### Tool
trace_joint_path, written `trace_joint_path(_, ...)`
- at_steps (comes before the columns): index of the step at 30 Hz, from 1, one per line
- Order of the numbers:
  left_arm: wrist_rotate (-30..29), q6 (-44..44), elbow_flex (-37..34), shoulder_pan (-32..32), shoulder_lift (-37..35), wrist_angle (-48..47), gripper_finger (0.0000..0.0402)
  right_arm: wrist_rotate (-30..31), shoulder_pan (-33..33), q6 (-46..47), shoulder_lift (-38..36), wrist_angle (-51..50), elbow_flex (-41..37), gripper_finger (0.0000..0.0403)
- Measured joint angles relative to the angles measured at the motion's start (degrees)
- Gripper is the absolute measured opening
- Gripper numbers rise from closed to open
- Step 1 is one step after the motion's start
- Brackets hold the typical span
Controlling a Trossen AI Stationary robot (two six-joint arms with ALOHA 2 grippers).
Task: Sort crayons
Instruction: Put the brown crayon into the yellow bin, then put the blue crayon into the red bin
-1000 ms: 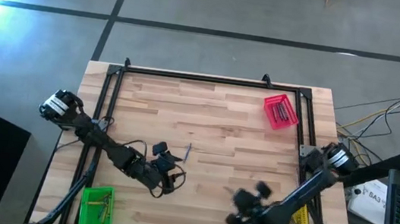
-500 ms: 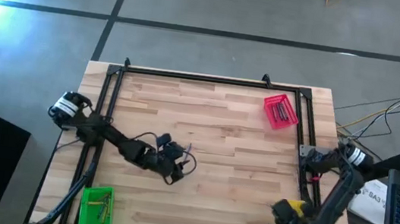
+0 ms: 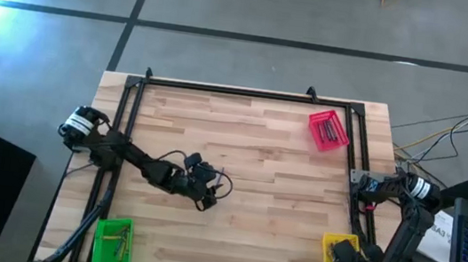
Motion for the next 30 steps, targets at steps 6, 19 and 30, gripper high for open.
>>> trace_joint_path(6, 2.69, 0.1, 0.0, 1.09, 2.64, 0.44, 0.0223, -0.07, -0.11, -1.61, 0.7, -3.58, -0.04, 0.0151)
trace_joint_path(19, 0.79, -2.02, 0.0, 5.42, 5.74, 1.42, 0.0213, 1.99, -1.18, 1.56, 0.27, -4.61, 0.37, 0.0155)
trace_joint_path(30, 5.45, -0.73, 0.28, 6.33, 8.89, 1.86, 0.0057, 8.01, -2.78, 1.83, 0.29, -4.58, 0.42, 0.0153)
